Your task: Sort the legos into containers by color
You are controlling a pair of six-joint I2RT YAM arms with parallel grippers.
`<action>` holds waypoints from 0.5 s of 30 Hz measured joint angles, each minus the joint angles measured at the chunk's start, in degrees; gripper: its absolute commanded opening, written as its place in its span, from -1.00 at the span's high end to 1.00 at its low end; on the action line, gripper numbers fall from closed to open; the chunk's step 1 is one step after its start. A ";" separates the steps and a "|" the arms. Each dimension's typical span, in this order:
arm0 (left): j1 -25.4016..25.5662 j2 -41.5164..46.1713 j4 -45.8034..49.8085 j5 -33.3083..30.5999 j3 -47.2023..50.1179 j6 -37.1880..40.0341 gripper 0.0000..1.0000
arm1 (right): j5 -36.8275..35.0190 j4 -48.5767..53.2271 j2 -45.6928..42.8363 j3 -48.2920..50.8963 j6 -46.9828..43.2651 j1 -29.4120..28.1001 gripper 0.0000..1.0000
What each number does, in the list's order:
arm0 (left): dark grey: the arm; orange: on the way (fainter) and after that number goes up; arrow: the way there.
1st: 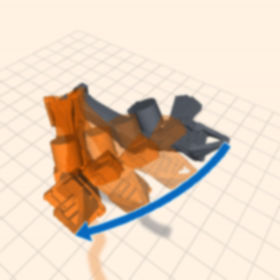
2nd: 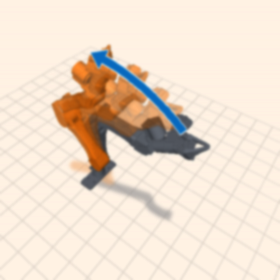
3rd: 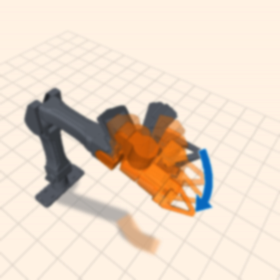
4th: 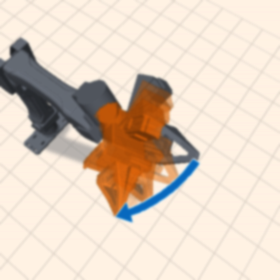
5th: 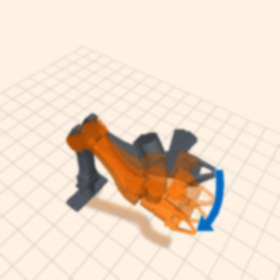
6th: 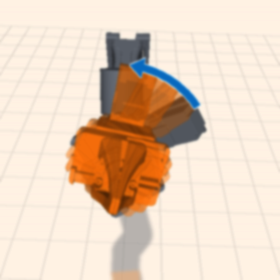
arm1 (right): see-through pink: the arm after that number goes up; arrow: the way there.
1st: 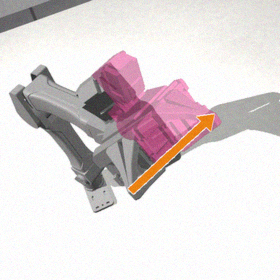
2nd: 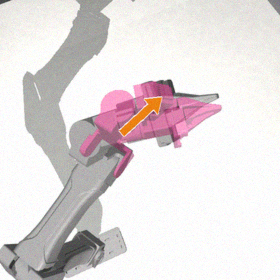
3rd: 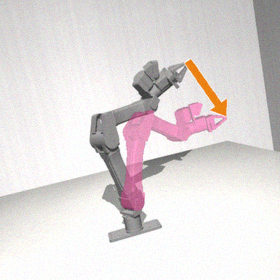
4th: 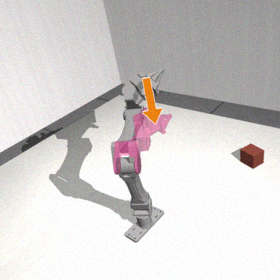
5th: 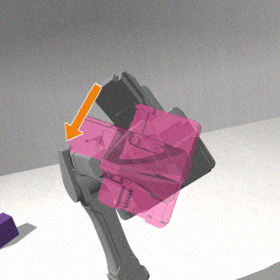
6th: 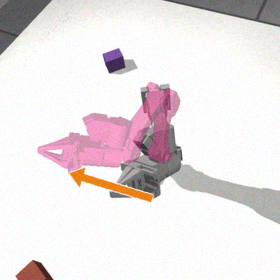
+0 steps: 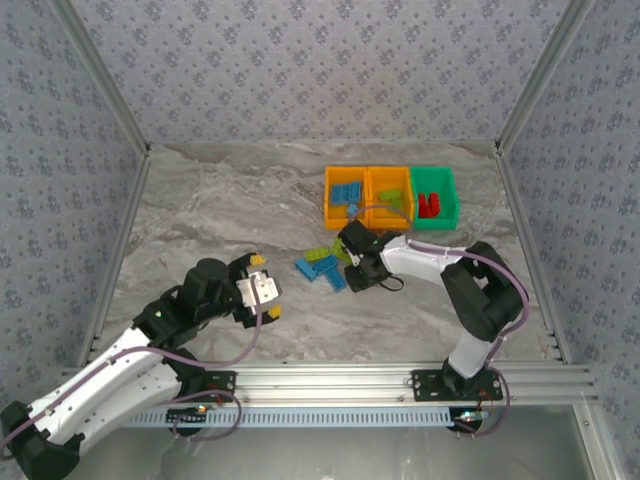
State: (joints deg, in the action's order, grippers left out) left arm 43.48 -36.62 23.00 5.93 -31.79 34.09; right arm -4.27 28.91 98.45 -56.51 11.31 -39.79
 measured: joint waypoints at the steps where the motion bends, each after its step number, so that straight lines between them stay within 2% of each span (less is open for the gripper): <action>1: 0.00 0.00 0.00 0.00 0.00 0.00 -0.98 | -0.02 0.00 0.00 0.00 -0.20 -0.13 0.21; 5: 0.00 0.00 0.00 0.00 0.02 0.00 -0.98 | -0.44 -0.02 -0.22 0.00 -0.15 -0.81 0.37; 15: 0.00 0.04 0.00 0.00 0.02 0.39 -0.98 | 2.43 -1.11 -6.27 4.68 3.39 -2.99 0.46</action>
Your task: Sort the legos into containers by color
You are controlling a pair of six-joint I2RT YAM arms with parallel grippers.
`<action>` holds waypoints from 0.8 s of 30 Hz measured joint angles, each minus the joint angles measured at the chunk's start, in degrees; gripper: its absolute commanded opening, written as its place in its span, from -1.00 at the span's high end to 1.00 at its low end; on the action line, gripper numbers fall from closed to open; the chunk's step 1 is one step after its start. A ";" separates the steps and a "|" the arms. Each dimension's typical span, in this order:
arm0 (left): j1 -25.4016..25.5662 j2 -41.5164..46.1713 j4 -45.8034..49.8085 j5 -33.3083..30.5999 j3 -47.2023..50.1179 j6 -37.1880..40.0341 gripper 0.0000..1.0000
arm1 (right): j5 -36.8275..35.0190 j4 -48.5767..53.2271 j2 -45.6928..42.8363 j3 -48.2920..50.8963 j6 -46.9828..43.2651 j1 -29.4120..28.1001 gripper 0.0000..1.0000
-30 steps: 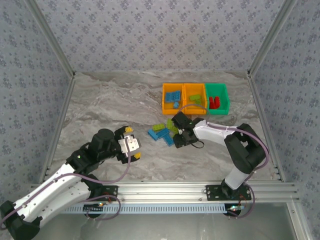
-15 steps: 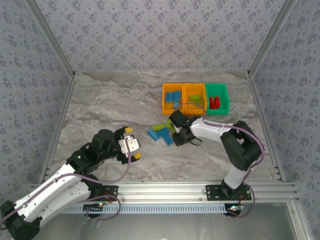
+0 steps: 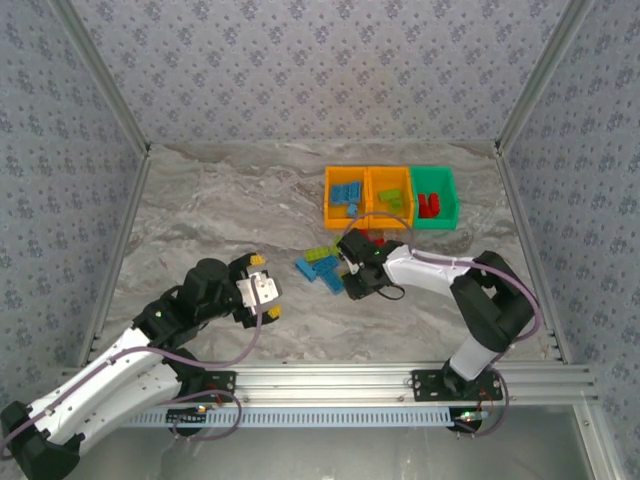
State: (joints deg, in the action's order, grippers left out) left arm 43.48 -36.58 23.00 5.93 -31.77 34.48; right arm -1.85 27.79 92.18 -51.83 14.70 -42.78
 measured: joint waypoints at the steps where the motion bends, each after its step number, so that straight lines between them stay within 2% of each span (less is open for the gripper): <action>1: 0.00 0.07 0.00 0.00 0.00 0.02 -0.98 | 0.15 0.57 -1.49 0.31 0.55 0.00 0.46; 5: 0.00 0.15 -0.02 0.00 0.00 0.02 -0.99 | -0.55 2.03 -10.19 0.02 2.16 2.10 0.45; 8: 0.00 0.15 -0.02 0.00 0.00 0.02 -0.98 | -2.29 1.84 -14.32 -2.93 2.62 7.10 0.46; 10: 0.00 0.15 -0.02 0.00 0.00 0.02 -0.99 | -3.13 0.63 -13.97 -6.47 2.64 11.93 0.46; 13: 0.00 0.22 0.00 -0.02 0.00 0.02 -0.99 | -3.34 -1.90 -9.11 -13.38 2.60 19.17 0.45; 17: 0.00 1.18 0.00 -0.74 0.02 0.07 -0.98 | -2.73 -3.76 3.54 -25.29 2.47 25.51 0.37; 21: 0.00 2.25 -0.02 -1.57 0.13 0.46 -0.98 | -2.01 -2.91 14.27 -33.62 2.69 27.45 0.18; 24: 0.00 2.78 -0.07 -2.29 0.35 0.66 -0.99 | -1.73 -0.46 18.29 -37.22 3.06 27.50 0.00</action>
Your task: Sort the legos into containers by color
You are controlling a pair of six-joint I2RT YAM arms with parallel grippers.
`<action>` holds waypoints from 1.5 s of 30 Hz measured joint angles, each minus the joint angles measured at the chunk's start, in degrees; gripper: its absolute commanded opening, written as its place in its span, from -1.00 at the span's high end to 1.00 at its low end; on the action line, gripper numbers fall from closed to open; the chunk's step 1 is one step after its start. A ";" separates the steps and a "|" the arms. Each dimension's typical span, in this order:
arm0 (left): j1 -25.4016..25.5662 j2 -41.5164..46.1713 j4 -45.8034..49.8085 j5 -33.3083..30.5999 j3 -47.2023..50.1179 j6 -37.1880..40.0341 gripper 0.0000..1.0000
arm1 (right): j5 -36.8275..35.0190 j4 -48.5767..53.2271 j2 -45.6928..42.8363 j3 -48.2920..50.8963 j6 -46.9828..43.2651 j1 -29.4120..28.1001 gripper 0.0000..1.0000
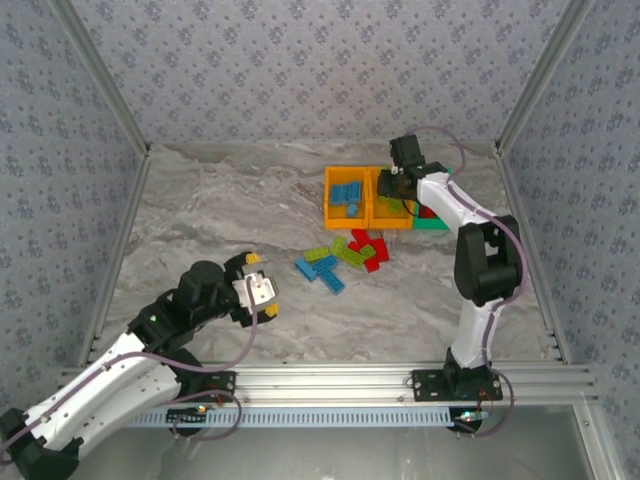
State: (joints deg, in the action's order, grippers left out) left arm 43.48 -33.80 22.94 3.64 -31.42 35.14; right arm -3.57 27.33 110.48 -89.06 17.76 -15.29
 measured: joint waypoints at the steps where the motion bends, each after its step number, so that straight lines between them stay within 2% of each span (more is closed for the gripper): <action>1: 0.00 0.00 0.00 -0.13 0.11 0.00 -0.98 | 0.00 0.72 0.22 -0.42 0.13 -0.02 -0.03; 7: 0.00 -0.11 0.04 -0.31 0.59 0.02 -0.98 | 0.07 3.15 -4.04 0.31 0.96 -0.13 -0.20; 13: 0.00 -0.57 0.02 -0.31 0.63 0.26 -0.99 | 0.35 2.80 -21.51 14.86 2.45 -1.81 -0.21; 15: 0.00 -0.92 0.02 -0.26 0.63 0.42 -0.99 | 0.35 2.32 -27.34 20.68 3.50 -3.67 -0.24; 18: 0.00 -1.70 0.02 -0.02 0.63 0.42 -0.98 | 0.50 2.49 -31.61 27.50 4.85 -7.91 -0.32; 22: 0.00 -3.06 0.04 1.33 0.63 0.42 -0.99 | 1.49 1.57 -29.81 33.51 5.27 -14.05 -0.37; 27: -0.02 -3.63 0.02 2.40 0.63 0.42 -0.99 | -0.35 0.50 -22.40 34.34 5.09 -16.39 -0.39; 31: -0.28 -3.48 0.04 2.36 0.63 0.42 -0.99 | -1.79 0.17 -17.33 34.27 3.85 -16.87 -0.11; 34: -0.37 -3.04 0.02 2.32 0.63 0.44 -0.98 | -1.77 -0.61 -14.73 34.27 3.67 -16.92 -0.06; 37: -0.37 -2.95 0.00 2.32 0.63 0.44 -0.99 | -1.70 -1.73 -13.38 34.27 3.63 -17.00 0.03; 45: -0.39 -2.99 -0.02 2.27 0.85 0.44 -0.98 | -2.14 -2.32 -12.85 33.75 3.34 -17.00 0.47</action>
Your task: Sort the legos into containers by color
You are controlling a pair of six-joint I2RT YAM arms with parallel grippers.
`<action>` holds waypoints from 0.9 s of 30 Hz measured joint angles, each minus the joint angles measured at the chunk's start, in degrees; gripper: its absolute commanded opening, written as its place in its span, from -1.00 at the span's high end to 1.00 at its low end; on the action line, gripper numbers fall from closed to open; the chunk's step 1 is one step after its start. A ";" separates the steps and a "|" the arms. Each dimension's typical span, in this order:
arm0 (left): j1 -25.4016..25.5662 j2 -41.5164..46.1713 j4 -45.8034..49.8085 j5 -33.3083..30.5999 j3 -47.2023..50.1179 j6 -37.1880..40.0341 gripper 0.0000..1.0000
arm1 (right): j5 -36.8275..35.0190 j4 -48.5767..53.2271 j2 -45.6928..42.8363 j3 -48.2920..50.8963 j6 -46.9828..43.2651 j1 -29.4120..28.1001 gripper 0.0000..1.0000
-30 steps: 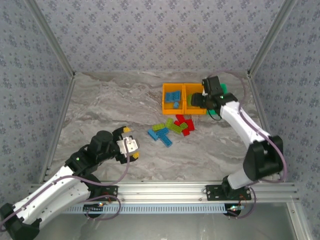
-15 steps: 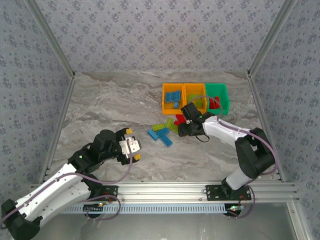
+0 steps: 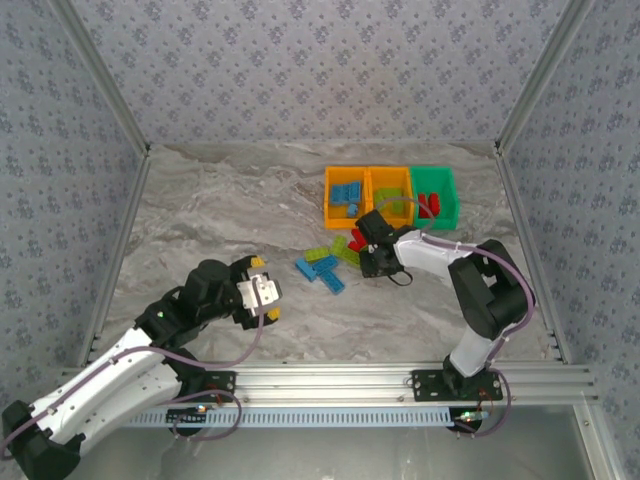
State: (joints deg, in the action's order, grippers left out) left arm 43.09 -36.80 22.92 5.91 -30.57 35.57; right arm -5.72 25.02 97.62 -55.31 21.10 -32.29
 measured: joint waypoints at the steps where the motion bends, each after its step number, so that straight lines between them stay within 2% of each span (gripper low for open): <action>1: -0.09 0.00 0.02 -0.04 0.00 0.00 -0.98 | 0.15 0.00 -0.11 -0.02 0.02 -0.09 0.48; 5: -0.42 -0.02 0.00 -0.17 0.04 0.00 -0.98 | -0.04 0.92 -3.08 0.00 0.39 -0.87 0.49; 9: -0.72 -0.33 -0.04 -0.13 0.04 0.04 -0.98 | -2.75 1.51 -14.16 -0.22 0.50 0.02 0.49; 11: -0.74 -0.66 -0.04 -0.13 0.04 0.15 -0.98 | -4.02 1.27 -18.64 -1.44 0.44 3.72 0.49; 14: -0.98 -0.85 -0.02 -0.13 0.04 0.31 -0.98 | -5.31 -1.03 -19.47 -5.75 0.07 13.60 0.48; 17: -1.01 -0.81 -0.02 -0.13 0.04 0.44 -0.98 | -5.51 -3.37 -14.14 -11.19 -0.26 22.21 0.48; 19: -1.01 -0.68 -0.02 -0.15 0.04 0.44 -0.98 | -5.18 -4.33 -7.63 -16.17 -0.83 25.79 0.47; 24: -1.01 0.68 -0.02 -0.46 0.04 0.46 -0.99 | -2.82 -3.98 8.50 -27.91 -1.49 30.10 0.39; 27: -1.09 1.05 -0.02 -0.66 0.04 0.46 -0.98 | -1.77 -2.08 15.28 -33.53 -2.03 31.04 0.17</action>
State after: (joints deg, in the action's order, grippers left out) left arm 42.00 -35.75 22.90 5.26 -30.52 36.03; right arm -7.49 22.94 112.90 -88.84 19.07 -1.26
